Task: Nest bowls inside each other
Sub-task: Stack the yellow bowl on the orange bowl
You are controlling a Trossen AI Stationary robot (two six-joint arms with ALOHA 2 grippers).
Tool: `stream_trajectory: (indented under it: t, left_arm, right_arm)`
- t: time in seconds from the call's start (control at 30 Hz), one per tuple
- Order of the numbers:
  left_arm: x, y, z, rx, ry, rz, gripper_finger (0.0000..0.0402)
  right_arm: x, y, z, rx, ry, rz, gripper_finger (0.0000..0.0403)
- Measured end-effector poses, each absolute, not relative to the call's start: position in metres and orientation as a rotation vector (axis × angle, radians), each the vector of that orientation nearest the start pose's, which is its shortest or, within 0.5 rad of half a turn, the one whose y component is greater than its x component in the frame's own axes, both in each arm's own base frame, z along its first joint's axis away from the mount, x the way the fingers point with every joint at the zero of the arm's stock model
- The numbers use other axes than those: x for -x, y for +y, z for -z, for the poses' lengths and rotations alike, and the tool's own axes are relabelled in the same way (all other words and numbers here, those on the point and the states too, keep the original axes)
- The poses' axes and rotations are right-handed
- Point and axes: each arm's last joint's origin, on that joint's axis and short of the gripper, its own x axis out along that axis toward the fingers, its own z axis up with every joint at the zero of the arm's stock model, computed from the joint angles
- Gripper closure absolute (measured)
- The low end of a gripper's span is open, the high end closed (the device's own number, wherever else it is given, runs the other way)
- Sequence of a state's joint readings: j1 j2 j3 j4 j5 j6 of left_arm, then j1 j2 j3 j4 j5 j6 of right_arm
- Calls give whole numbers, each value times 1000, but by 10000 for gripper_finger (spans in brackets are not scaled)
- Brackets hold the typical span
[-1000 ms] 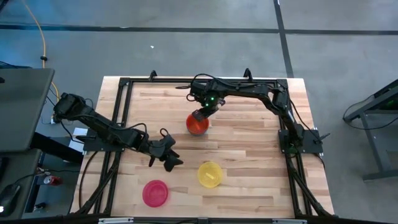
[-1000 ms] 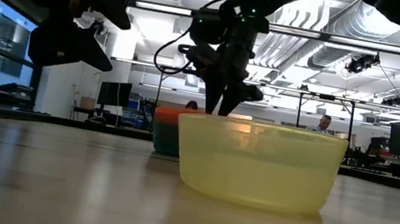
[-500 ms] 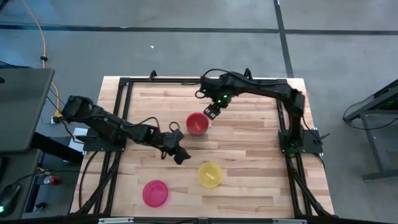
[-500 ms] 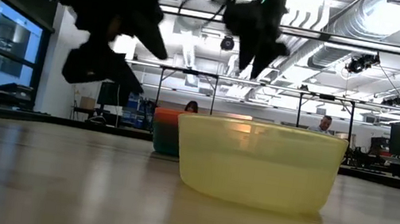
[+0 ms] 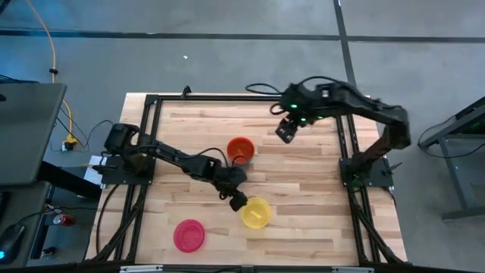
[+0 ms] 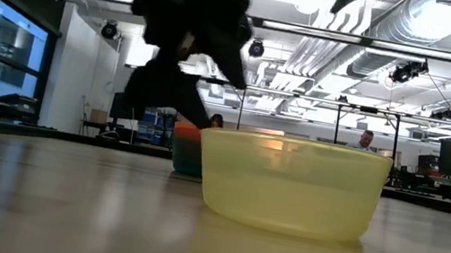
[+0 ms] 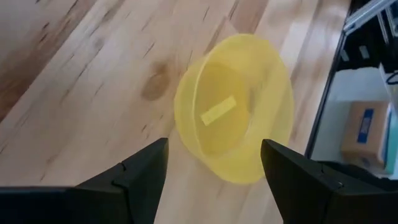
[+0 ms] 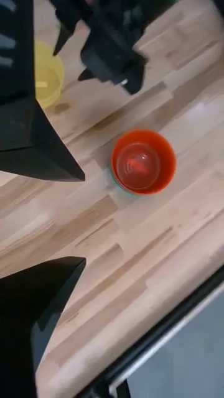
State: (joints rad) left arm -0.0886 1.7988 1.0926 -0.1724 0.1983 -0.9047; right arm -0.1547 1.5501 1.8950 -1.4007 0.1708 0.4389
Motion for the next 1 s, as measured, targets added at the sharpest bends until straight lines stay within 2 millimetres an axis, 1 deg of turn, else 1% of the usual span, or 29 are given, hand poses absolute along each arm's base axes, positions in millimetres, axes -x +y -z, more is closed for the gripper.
stream_trajectory:
  t: [0.1, 0.23, 0.47, 0.63, 0.8, 1.0]
  left_arm:
    - [-373, -38, -177, 868, 969, -150, 157]
    - [-380, -38, -175, 841, 1038, -174, 157]
    - [-384, -40, -172, 857, 1071, -198, 165]
    - [-386, -42, -167, 874, 1087, -212, 175]
    - [-389, -45, -160, 898, 1093, -212, 176]
    - [-390, -48, -159, 919, 1083, -216, 176]
  right_arm:
    - [-248, -41, -436, -370, 928, 546, 203]
    - [-224, -34, -450, -363, 871, 565, 203]
    - [-188, -19, -470, -336, 776, 507, 203]
    - [-165, -10, -480, -331, 718, 453, 203]
    - [-144, -5, -488, -334, 664, 412, 203]
    - [-125, -2, -494, -339, 618, 381, 203]
